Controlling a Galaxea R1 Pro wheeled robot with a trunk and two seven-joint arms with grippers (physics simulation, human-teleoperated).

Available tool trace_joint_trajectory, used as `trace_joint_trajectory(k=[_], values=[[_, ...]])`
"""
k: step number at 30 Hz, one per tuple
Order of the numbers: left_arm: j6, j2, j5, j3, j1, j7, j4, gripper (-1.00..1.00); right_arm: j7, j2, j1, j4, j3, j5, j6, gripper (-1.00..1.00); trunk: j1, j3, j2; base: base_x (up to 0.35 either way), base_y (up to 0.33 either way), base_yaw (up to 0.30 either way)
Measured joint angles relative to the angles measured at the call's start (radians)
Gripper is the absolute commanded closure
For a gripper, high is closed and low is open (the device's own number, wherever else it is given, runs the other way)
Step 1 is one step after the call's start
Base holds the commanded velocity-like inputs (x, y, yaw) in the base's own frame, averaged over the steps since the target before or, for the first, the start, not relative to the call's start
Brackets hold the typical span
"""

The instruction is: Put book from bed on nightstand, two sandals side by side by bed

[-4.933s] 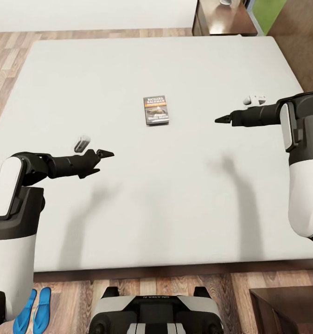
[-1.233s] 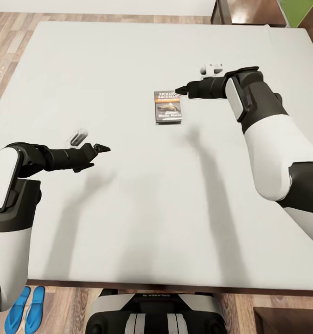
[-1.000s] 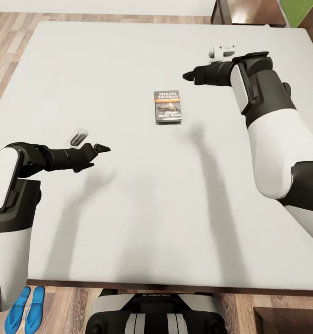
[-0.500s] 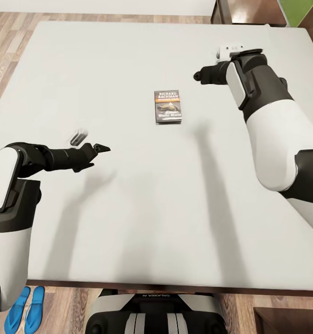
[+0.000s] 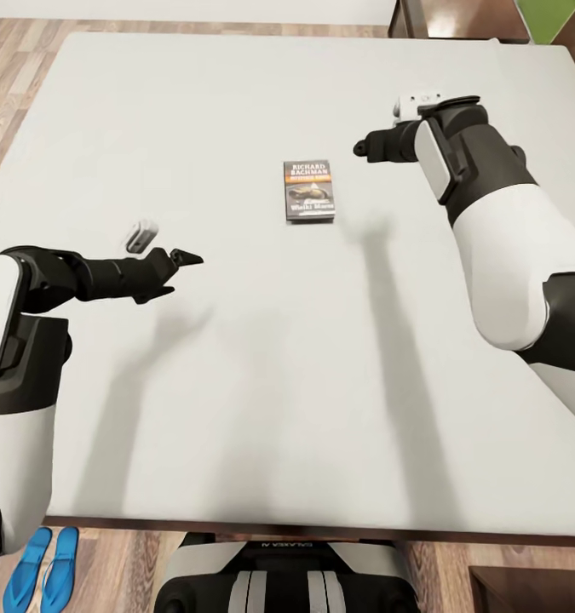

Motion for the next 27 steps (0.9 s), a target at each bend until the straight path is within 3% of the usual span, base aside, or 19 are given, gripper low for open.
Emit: trace_joint_trajectory(k=[5,15,27], values=[[0.001,0.002,0.004,-0.001,-0.006,0.0,0.0,-1.0,0.02,-0.004,-0.001,0.007,0.0,-0.002,0.001,-1.0,0.0,-0.005,0.0,0.0,0.0,0.0],[0.005,0.018,0.006,-0.006,0.002,-0.001,0.0,-1.0,0.177,-0.007,-0.007,0.012,-0.007,0.003,0.004,-1.0,0.0,-0.02,0.0,0.0,0.0,0.0],[0.005,0.021,0.006,-0.005,-0.006,-0.001,-0.001,-1.0,0.197,-0.008,-0.016,0.013,-0.01,-0.001,0.003,-1.0,0.0,-0.038,0.0,0.0,0.0,0.0]])
